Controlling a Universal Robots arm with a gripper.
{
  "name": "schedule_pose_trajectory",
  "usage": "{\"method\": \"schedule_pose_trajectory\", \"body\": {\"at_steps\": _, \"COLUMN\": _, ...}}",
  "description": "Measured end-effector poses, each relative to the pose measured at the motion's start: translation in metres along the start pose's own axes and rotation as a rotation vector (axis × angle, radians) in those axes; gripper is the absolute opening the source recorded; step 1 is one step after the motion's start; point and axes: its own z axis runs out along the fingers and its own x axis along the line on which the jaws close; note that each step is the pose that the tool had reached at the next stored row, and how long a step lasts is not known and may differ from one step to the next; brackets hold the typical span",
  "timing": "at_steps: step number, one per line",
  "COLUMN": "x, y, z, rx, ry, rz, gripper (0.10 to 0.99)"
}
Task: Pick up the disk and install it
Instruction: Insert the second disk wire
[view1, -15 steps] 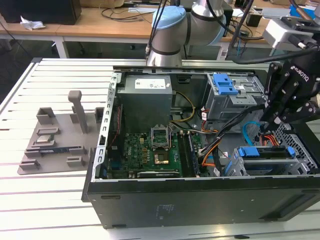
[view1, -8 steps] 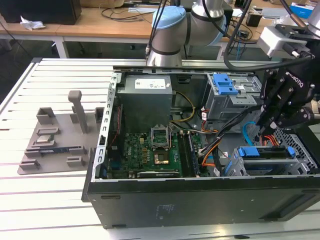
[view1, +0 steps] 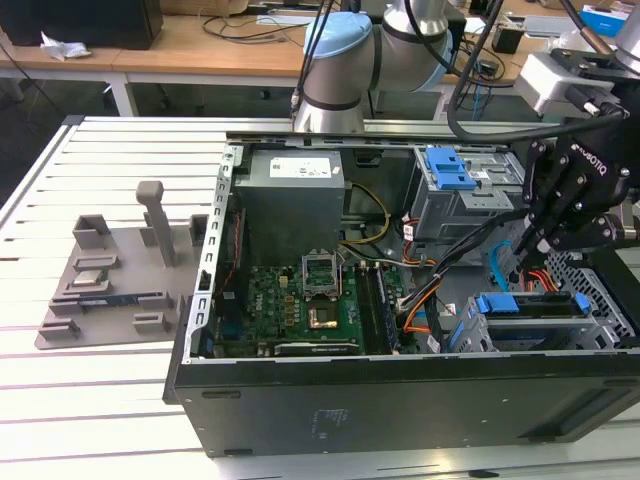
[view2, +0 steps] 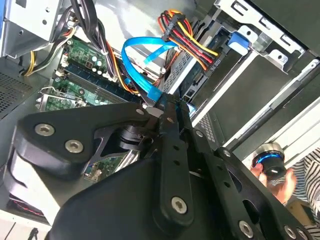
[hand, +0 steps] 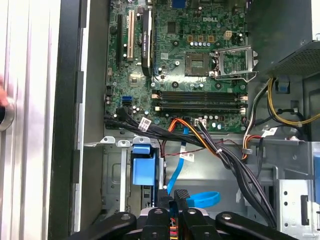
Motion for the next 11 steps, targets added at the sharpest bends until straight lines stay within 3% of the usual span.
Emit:
{"method": "schedule_pose_trajectory", "body": {"at_steps": 3, "x": 0.0096, "y": -0.0007, "z": 0.0036, "rx": 0.0, "ry": 0.0128, "rz": 0.0, "gripper": 0.161}}
{"method": "schedule_pose_trajectory", "body": {"at_steps": 11, "x": 0.0114, "y": -0.0127, "z": 0.0182, "rx": 0.0, "ry": 0.017, "rz": -0.007, "gripper": 0.161}}
